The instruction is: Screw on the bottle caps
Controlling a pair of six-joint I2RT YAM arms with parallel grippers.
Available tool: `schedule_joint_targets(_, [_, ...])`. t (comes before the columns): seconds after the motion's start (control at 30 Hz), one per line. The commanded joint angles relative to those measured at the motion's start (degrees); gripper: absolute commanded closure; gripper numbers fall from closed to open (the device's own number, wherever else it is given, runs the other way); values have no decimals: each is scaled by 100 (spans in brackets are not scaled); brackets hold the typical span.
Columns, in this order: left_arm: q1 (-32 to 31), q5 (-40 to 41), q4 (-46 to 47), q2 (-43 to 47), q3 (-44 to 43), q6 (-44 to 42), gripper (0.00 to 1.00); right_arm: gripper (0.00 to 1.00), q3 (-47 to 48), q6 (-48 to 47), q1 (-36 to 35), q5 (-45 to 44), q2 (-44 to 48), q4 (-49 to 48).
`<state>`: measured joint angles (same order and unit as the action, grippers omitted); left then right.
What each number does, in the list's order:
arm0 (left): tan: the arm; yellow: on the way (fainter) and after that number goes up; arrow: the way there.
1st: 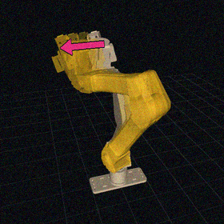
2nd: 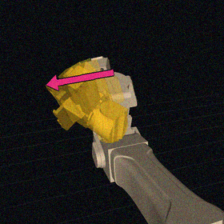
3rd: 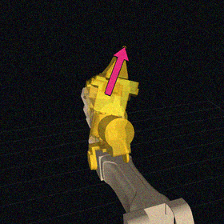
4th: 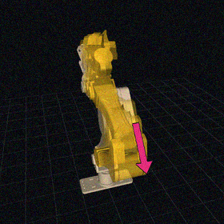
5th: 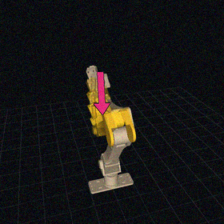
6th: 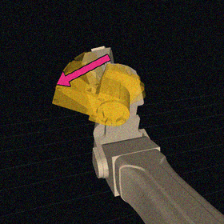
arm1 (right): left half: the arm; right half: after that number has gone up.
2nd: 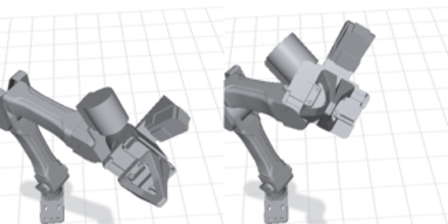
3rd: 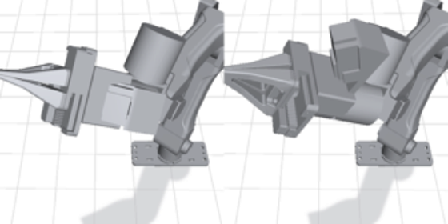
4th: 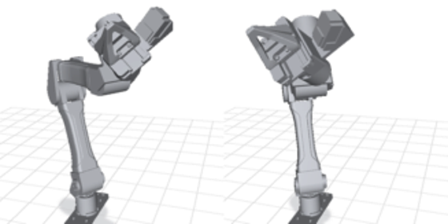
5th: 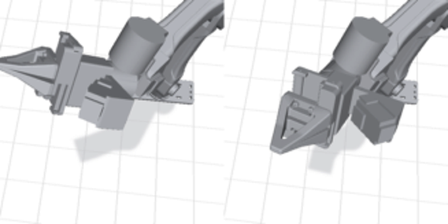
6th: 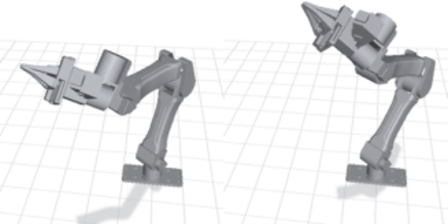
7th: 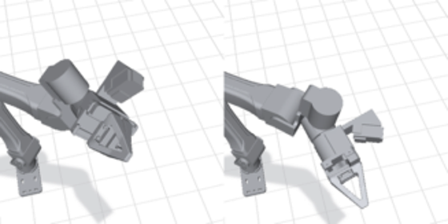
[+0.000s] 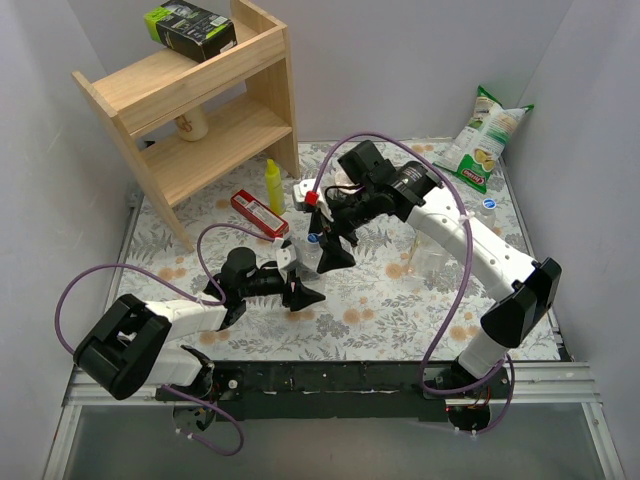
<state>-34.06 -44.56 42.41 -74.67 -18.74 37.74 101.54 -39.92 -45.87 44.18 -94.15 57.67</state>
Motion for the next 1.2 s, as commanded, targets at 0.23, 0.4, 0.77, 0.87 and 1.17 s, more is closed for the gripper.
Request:
schedule_joint_targets(0.23, [146,351,408,-12,-50,683,100,8,-231,-95,-10,-709,599,824])
schedule_joint_targets(0.4, [137,-52,66,-56,-147,341,100,8,-91,379,306,-771,565,369])
schedule_joint_targets(0.77, [-83,-212,-1331,243,-779,120,100,7,650,345,377,406,-87,-352])
schedule_joint_targets(0.87, [-83,-185,-1560,269,-955,-12,100,7,281,380,289,442,89,-528])
schedule_joint_targets(1.17, [-74,8,-1535,234,-1123,181,100,8,-239,432,280,231,634,-564])
